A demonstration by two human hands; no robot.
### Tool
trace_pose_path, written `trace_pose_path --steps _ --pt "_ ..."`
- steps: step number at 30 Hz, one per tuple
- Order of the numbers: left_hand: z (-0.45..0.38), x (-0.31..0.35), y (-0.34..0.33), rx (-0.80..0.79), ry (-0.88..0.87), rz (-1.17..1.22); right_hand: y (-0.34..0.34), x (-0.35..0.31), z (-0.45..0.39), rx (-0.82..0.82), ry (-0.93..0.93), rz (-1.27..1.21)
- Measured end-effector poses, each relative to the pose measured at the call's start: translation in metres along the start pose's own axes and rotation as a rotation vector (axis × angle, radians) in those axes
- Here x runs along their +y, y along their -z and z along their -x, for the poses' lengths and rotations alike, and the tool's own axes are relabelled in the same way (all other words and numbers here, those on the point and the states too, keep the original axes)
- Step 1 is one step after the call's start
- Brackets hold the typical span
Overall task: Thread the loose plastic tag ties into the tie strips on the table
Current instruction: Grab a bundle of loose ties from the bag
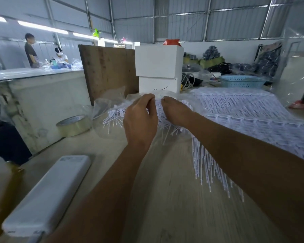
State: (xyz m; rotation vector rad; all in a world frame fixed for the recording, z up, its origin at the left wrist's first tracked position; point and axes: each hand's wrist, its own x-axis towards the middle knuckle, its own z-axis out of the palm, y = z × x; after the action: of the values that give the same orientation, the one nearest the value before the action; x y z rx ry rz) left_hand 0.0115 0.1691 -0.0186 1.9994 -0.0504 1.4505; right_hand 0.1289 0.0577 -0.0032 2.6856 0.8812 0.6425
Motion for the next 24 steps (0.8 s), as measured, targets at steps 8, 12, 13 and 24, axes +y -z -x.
trace_pose_path --steps 8,12,13,24 --pt "0.021 0.029 -0.006 -0.342 -0.093 -0.054 0.043 -0.003 0.130 -0.007 0.284 -0.240" --pt "0.046 0.051 -0.018 -0.542 -0.344 -0.144 0.049 0.051 0.218 0.210 0.032 -0.326" --pt "0.053 0.055 -0.023 -0.598 -0.407 -0.166 0.046 0.073 0.233 0.246 -0.066 -0.339" --pt "0.073 0.063 -0.043 -0.756 -0.347 -0.176 -0.034 0.213 0.333 0.198 -0.471 -0.192"
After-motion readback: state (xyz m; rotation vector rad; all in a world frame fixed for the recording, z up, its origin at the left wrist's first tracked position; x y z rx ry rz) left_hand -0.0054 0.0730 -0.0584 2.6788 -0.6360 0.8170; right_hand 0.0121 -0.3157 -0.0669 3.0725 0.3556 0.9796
